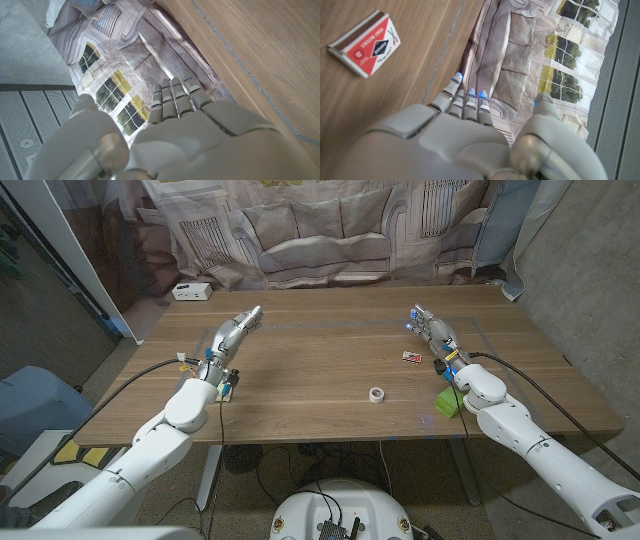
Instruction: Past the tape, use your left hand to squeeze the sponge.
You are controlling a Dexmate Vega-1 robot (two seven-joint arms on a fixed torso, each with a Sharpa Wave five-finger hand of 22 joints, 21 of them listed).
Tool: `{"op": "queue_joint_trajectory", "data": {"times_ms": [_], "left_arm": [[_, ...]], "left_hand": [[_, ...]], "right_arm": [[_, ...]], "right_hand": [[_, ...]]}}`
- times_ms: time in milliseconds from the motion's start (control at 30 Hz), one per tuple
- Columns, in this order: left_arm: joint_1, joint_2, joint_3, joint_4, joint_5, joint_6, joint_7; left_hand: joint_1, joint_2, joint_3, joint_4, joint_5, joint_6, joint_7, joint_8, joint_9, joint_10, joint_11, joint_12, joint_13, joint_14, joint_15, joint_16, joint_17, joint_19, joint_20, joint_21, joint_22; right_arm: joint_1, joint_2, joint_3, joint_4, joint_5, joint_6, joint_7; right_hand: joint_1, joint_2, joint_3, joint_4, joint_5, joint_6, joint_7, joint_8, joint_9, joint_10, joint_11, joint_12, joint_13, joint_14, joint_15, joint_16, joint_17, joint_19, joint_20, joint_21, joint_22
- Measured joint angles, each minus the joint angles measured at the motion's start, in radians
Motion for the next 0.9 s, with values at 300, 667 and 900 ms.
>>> {"op": "queue_joint_trajectory", "data": {"times_ms": [300, 667, 900], "left_arm": [[0.064, 0.027, -0.059, -0.002, -0.015, -0.032, -0.019], [0.140, 0.047, -0.132, -0.024, -0.016, -0.048, -0.021], [0.175, 0.036, -0.167, -0.019, -0.011, -0.067, -0.020]], "left_hand": [[0.009, 0.001, 0.000, -0.008, 0.000, 0.005, 0.005, 0.000, 0.000, 0.004, -0.004, 0.000, 0.000, 0.005, -0.005, 0.000, 0.000, 0.003, 0.003, 0.000, 0.000], [0.016, 0.008, 0.004, -0.012, -0.004, 0.011, 0.000, 0.000, 0.000, 0.009, 0.002, 0.000, 0.000, 0.009, -0.002, 0.000, 0.000, 0.009, -0.002, 0.000, 0.000], [0.018, 0.006, 0.008, -0.016, -0.003, 0.016, -0.005, 0.000, 0.000, 0.014, -0.004, 0.000, 0.000, 0.020, -0.005, 0.000, 0.000, 0.015, 0.002, 0.000, 0.000]], "right_arm": [[-0.017, 0.004, -0.009, -0.042, -0.034, -0.021, -0.056], [-0.019, 0.012, -0.019, -0.065, -0.056, -0.042, -0.088], [-0.013, 0.015, -0.025, -0.071, -0.068, -0.060, -0.097]], "right_hand": [[0.005, 0.005, 0.000, 0.000, 0.000, 0.000, 0.000, 0.000, 0.000, 0.005, 0.005, 0.000, 0.000, 0.005, -0.002, 0.000, 0.000, 0.000, 0.000, -0.007, 0.000], [0.011, 0.011, 0.000, 0.000, 0.000, 0.000, 0.000, 0.000, 0.000, 0.005, 0.005, 0.000, 0.000, 0.005, -0.002, 0.000, -0.003, 0.005, 0.006, -0.010, 0.000], [0.011, 0.011, 0.003, -0.003, 0.000, 0.000, 0.000, 0.000, 0.000, 0.005, 0.005, 0.000, 0.000, 0.005, -0.002, 0.000, -0.003, 0.005, 0.005, -0.014, 0.000]]}}
